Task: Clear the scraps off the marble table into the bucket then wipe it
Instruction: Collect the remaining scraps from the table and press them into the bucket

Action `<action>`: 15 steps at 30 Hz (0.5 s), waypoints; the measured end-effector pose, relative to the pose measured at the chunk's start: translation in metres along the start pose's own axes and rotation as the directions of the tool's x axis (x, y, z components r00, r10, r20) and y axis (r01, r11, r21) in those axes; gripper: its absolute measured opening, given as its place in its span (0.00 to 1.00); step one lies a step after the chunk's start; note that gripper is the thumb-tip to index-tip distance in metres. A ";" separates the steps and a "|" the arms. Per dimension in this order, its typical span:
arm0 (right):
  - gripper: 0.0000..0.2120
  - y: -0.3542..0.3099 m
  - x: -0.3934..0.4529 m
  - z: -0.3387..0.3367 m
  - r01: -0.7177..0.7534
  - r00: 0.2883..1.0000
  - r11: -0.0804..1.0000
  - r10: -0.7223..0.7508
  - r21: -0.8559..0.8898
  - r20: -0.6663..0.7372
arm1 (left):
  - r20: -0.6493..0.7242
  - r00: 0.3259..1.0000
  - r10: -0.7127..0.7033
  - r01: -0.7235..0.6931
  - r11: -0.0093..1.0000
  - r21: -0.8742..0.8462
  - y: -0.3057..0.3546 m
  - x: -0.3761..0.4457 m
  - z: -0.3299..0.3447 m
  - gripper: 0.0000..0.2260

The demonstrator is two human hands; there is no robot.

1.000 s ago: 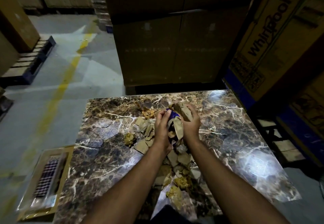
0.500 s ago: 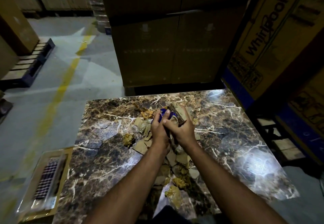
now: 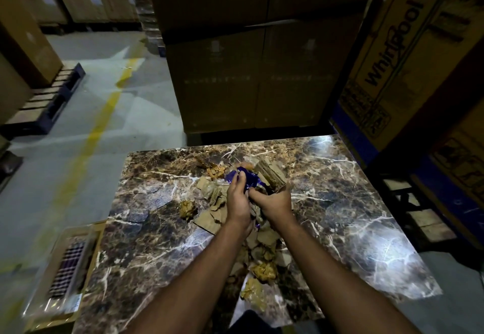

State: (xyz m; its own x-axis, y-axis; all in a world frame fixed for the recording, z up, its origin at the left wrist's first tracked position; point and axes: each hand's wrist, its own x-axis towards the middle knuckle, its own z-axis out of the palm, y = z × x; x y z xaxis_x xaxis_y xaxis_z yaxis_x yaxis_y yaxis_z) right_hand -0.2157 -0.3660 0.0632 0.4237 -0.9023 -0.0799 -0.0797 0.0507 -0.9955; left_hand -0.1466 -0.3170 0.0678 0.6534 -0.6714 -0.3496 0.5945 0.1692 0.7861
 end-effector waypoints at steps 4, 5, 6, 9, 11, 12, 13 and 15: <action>0.14 0.000 0.000 -0.021 -0.050 0.999 0.998 0.050 0.023 0.007 | 0.089 0.996 -0.029 0.019 0.993 0.112 -0.005 -0.004 -0.006 0.24; 0.12 0.000 0.002 -0.028 -0.092 0.996 0.995 0.092 0.027 0.000 | 0.112 0.994 -0.020 0.003 0.988 0.156 -0.004 -0.004 -0.010 0.26; 0.10 -0.005 0.004 -0.033 -0.151 0.989 0.988 0.151 0.045 -0.003 | 0.107 0.994 0.001 -0.022 0.980 0.198 -0.003 0.000 -0.015 0.26; 0.10 -0.013 0.010 -0.053 -0.356 0.931 0.927 0.342 0.117 0.129 | -0.029 0.996 0.087 -0.079 0.974 0.215 0.005 0.011 -0.030 0.19; 0.11 -0.018 0.013 -0.061 -0.433 0.896 0.878 0.392 0.207 0.210 | -0.088 0.996 0.026 -0.012 0.989 0.151 0.007 0.017 -0.041 0.17; 0.10 -0.022 0.010 -0.062 -0.428 0.897 0.876 0.380 0.223 0.226 | -0.091 0.996 -0.015 0.027 0.991 0.130 0.005 0.019 -0.044 0.16; 0.08 -0.018 0.009 -0.065 -0.391 0.913 0.895 0.349 0.214 0.210 | -0.073 0.995 -0.061 0.070 0.991 0.115 0.004 0.017 -0.046 0.16; 0.05 -0.020 -0.003 -0.073 -0.363 0.918 0.914 0.319 0.179 0.235 | -0.012 0.990 -0.139 0.140 0.989 0.048 0.005 0.010 -0.042 0.19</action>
State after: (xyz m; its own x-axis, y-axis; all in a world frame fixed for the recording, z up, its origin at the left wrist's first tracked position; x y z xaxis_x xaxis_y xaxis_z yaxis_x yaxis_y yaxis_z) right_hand -0.2807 -0.3957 0.0868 0.5757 -0.7116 -0.4026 -0.0651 0.4510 -0.8901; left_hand -0.1173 -0.2923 0.0473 0.5701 -0.6795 -0.4618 0.6567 0.0391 0.7531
